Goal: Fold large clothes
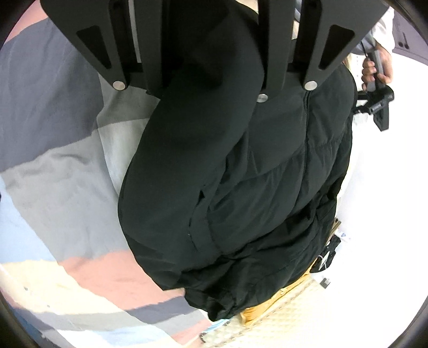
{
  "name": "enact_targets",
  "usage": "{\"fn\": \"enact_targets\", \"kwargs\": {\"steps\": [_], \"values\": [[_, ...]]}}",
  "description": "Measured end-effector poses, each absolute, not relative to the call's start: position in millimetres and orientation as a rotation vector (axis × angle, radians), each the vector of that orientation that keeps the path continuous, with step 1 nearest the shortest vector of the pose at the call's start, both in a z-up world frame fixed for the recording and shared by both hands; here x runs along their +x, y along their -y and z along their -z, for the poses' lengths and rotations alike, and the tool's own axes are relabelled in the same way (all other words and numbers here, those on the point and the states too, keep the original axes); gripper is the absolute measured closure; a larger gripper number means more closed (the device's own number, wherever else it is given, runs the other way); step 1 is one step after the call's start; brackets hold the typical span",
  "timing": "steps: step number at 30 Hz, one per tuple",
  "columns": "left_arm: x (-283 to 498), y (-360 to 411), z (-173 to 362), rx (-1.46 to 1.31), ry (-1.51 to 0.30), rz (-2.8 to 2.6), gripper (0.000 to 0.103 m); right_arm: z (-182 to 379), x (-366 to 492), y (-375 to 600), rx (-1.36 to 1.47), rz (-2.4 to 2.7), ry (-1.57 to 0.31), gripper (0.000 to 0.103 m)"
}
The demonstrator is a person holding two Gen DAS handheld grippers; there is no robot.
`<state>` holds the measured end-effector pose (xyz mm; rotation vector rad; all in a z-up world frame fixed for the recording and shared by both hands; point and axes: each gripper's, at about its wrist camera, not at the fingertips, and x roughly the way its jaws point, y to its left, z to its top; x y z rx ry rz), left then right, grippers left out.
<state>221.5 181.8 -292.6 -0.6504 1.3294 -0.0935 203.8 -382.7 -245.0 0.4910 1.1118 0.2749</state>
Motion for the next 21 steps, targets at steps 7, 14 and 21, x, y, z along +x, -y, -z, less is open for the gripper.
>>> {"fn": "enact_targets", "kwargs": {"steps": [7, 14, 21], "values": [[226, -165, 295, -0.732, -1.336, 0.303, 0.014, 256, 203, 393, 0.516, -0.247, -1.167, 0.062], [220, -153, 278, -0.784, -1.271, 0.454, 0.018, 256, 201, 406, 0.592, -0.231, -1.145, 0.058], [223, -172, 300, -0.891, -1.31, 0.407, 0.035, 272, 200, 420, 0.677, -0.193, -1.197, 0.039]]}}
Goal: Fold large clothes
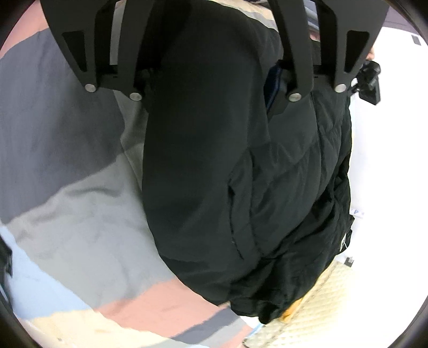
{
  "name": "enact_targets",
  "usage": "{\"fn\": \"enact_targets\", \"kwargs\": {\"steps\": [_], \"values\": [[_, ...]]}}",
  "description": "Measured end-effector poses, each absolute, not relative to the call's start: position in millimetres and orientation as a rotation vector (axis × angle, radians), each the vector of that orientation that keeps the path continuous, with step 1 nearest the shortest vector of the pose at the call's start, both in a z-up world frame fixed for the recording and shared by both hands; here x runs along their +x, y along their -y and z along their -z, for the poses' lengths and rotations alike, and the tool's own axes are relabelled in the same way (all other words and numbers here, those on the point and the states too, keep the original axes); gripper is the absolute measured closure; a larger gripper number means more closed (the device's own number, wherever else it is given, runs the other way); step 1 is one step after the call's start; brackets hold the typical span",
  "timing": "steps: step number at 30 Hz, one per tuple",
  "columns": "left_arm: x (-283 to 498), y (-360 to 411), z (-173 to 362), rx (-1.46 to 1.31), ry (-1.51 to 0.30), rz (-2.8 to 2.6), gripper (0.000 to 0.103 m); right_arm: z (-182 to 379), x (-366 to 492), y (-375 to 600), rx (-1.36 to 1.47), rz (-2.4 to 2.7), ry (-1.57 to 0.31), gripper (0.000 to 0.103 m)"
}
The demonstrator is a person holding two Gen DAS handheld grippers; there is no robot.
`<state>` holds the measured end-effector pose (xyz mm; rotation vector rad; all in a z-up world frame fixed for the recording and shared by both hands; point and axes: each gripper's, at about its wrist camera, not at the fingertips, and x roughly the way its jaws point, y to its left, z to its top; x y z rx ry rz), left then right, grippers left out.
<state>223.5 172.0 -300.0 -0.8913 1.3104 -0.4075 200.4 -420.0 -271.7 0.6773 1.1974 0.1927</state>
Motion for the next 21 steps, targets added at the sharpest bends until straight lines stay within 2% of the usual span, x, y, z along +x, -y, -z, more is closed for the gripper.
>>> {"fn": "enact_targets", "kwargs": {"steps": [2, 5, 6, 7, 8, 11, 14, 21], "values": [[226, -166, 304, -0.912, -1.308, 0.42, 0.035, 278, 202, 418, 0.684, -0.202, -1.231, 0.031], [227, -167, 305, -0.932, -1.294, 0.434, 0.048, 283, 206, 409, 0.665, -0.237, -1.264, 0.03], [228, -167, 304, -0.931, -1.286, 0.436, 0.058, 282, 206, 408, 0.66, -0.24, -1.259, 0.033], [226, -165, 303, -0.933, -1.281, 0.44, 0.066, 280, 206, 407, 0.657, -0.243, -1.245, 0.046], [225, -165, 301, -0.943, -1.264, 0.442, 0.069, 278, 206, 407, 0.664, -0.252, -1.228, 0.059], [221, -166, 294, -0.972, -1.203, 0.43, 0.082, 266, 204, 408, 0.661, -0.275, -1.169, 0.076], [214, -160, 277, -0.923, -1.116, 0.425, 0.088, 249, 201, 404, 0.618, -0.297, -1.096, 0.083], [195, -171, 236, -0.892, -0.995, 0.415, 0.097, 219, 184, 417, 0.71, -0.341, -0.934, 0.088]]}}
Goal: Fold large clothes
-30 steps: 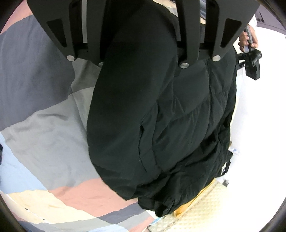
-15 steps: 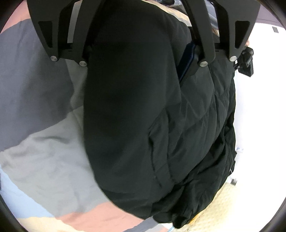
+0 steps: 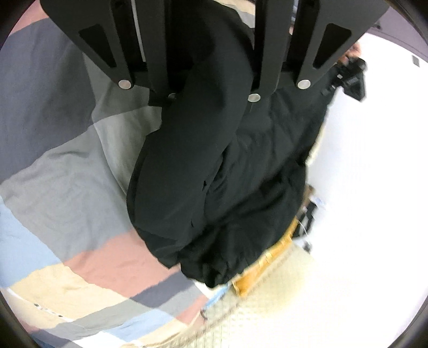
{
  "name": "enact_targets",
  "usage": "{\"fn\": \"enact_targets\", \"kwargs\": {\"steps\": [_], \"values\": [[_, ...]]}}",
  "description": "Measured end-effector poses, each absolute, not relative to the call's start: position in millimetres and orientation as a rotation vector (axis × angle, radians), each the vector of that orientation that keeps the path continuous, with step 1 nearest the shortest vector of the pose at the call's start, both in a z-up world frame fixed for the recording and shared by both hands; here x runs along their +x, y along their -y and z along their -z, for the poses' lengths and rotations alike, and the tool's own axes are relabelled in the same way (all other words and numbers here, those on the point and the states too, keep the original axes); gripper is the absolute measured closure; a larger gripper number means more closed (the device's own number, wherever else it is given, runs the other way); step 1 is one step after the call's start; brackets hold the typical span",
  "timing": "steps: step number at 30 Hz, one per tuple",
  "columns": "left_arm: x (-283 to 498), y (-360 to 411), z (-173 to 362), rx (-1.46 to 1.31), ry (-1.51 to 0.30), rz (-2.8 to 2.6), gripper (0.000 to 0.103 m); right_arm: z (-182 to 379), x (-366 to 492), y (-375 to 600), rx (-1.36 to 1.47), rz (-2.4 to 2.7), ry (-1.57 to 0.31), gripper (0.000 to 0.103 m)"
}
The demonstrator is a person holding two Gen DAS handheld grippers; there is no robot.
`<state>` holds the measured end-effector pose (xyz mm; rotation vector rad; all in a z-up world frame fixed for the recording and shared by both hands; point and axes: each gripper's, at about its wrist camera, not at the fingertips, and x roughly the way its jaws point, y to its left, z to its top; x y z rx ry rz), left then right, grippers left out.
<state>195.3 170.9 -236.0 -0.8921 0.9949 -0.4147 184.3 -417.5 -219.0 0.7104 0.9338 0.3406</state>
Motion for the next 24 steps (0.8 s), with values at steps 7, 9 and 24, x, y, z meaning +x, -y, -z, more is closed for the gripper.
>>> {"fn": "enact_targets", "kwargs": {"steps": [7, 9, 24], "values": [[164, -185, 176, -0.814, -0.942, 0.404, 0.098, 180, 160, 426, 0.743, -0.378, -0.832, 0.089], [155, -186, 159, -0.806, -0.92, 0.409, 0.098, 165, 154, 427, 0.741, -0.39, -0.809, 0.089], [61, -199, 23, -0.681, -0.841, 0.457, 0.099, 33, 54, 431, 0.664, -0.534, -0.619, 0.089]]}}
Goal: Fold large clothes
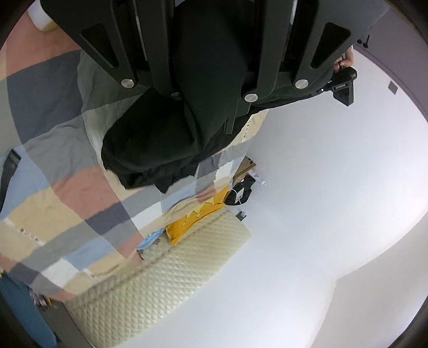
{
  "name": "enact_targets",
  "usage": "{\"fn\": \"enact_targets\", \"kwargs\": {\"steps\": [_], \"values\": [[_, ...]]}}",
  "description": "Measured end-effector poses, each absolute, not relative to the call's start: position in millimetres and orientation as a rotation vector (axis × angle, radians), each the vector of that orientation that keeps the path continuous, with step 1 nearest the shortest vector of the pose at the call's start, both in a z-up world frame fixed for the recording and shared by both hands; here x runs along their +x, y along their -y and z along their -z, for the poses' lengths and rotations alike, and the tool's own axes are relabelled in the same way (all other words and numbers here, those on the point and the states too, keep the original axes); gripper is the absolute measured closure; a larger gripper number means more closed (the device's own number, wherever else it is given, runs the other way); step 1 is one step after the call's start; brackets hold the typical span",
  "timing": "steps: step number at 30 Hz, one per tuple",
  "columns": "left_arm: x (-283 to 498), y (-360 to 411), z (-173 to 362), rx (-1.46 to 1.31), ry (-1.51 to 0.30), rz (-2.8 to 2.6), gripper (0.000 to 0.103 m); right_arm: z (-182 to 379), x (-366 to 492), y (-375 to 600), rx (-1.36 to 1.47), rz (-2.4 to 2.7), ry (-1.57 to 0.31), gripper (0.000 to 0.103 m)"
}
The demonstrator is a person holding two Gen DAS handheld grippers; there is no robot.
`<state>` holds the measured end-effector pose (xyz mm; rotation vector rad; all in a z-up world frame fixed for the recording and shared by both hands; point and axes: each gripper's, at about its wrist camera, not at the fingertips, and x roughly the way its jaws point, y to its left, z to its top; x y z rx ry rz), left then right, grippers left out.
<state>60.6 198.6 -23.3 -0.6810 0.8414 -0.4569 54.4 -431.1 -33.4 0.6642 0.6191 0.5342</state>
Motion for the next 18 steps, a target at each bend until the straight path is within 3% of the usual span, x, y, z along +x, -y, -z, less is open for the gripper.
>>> {"fn": "enact_targets", "kwargs": {"steps": [10, 18], "values": [[19, -203, -7, -0.615, -0.916, 0.464, 0.098, 7, 2, 435, 0.65, -0.586, -0.59, 0.088], [85, -209, 14, -0.665, -0.962, 0.365, 0.098, 19, 71, 439, 0.677, -0.505, -0.676, 0.087]]}}
